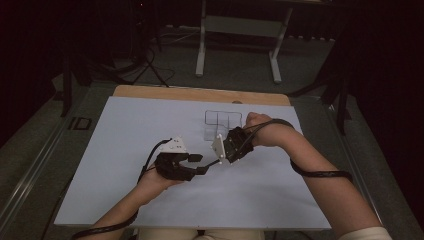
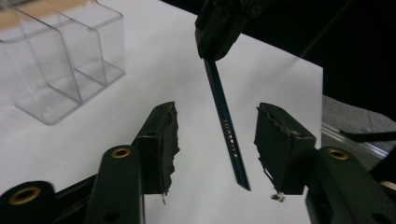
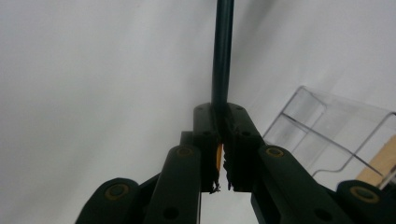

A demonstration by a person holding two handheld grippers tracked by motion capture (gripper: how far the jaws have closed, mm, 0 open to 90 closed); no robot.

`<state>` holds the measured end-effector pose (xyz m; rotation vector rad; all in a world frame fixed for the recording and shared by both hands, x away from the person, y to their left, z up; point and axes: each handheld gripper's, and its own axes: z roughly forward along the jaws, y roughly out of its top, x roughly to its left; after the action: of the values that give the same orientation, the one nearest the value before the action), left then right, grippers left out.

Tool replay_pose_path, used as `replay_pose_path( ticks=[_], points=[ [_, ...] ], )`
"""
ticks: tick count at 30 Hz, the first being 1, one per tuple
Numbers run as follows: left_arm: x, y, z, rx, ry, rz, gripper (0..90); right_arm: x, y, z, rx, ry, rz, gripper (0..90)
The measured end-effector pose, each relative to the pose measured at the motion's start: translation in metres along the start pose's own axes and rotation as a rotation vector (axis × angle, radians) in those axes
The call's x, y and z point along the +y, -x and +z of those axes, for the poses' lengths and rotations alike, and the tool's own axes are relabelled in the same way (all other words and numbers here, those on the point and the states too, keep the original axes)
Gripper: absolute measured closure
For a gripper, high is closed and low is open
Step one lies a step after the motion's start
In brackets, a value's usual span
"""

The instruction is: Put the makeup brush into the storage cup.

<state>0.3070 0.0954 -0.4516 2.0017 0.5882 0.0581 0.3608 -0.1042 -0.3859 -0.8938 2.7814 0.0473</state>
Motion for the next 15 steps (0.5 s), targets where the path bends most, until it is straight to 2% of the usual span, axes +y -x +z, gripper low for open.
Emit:
replay_pose_path(
  ticks=[2, 9, 11, 15],
  points=[
    [0.000, 0.000, 0.002, -0.022, -0.001, -0.010, 51.5, 0.001, 0.000, 0.000, -0.002, 0.004, 0.003, 84.1],
    [0.005, 0.000, 0.009, -0.036, -0.030, -0.018, 54.2, 0.008, 0.000, 0.004, 0.002, -0.024, -0.024, 84.1],
    [0.007, 0.000, 0.012, -0.049, -0.044, -0.021, 54.5, 0.010, 0.000, 0.004, -0.001, -0.020, -0.031, 84.1],
    [0.010, 0.000, 0.019, -0.045, -0.087, -0.039, 60.3, 0.014, 0.001, 0.005, -0.014, -0.013, -0.038, 84.1]
  ],
)
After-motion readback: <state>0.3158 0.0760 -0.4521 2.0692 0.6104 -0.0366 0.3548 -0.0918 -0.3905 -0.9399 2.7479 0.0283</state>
